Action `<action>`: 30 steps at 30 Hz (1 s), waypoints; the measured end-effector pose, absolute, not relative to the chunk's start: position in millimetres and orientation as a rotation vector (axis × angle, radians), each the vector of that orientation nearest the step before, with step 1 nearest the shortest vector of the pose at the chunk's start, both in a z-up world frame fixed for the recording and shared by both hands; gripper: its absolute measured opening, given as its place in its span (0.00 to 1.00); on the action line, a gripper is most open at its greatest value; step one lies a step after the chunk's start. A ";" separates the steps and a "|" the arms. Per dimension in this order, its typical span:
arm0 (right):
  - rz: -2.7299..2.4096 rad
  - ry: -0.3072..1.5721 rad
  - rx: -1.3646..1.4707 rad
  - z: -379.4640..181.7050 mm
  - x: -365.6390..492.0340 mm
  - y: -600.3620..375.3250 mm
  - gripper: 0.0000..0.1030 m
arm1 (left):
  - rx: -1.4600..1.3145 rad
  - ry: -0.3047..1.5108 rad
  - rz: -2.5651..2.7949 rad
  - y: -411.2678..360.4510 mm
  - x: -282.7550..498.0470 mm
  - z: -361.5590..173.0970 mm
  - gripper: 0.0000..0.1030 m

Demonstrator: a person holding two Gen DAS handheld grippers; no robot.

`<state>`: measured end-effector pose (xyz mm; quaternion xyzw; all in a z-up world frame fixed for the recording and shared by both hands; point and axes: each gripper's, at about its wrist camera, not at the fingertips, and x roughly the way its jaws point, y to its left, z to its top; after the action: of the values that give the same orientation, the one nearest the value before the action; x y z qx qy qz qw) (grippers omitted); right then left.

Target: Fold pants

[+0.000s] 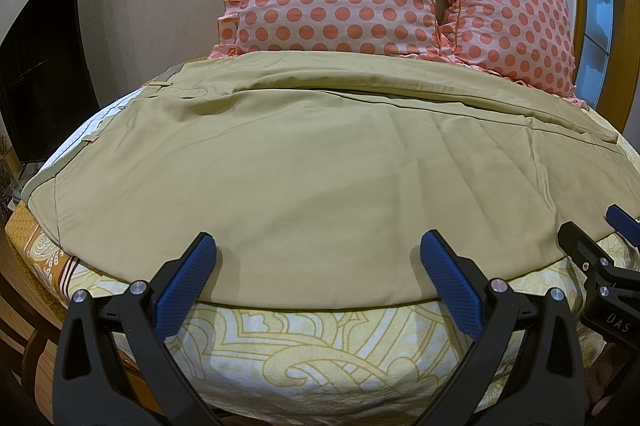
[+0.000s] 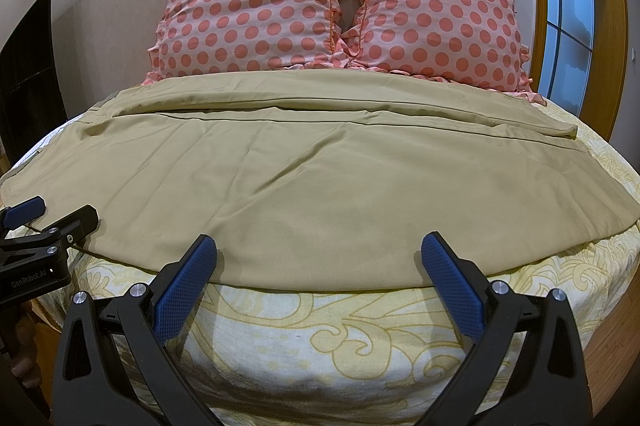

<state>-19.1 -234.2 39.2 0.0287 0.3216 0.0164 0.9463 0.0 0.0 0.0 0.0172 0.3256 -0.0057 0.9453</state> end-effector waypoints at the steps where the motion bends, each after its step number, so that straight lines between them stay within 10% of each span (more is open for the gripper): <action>1: 0.033 0.655 0.059 39.1 -19.1 -234.2 0.99 | 0.035 0.663 -0.012 0.0 0.0 0.0 0.98; 30: 0.067 0.659 0.059 35.2 -15.8 -237.1 0.99 | 0.035 0.664 -0.013 0.1 -0.1 0.0 0.98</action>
<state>-15.8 -237.1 35.2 0.0289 0.3235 0.0327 0.9452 -0.1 0.1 0.0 0.0173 0.3259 -0.0064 0.9452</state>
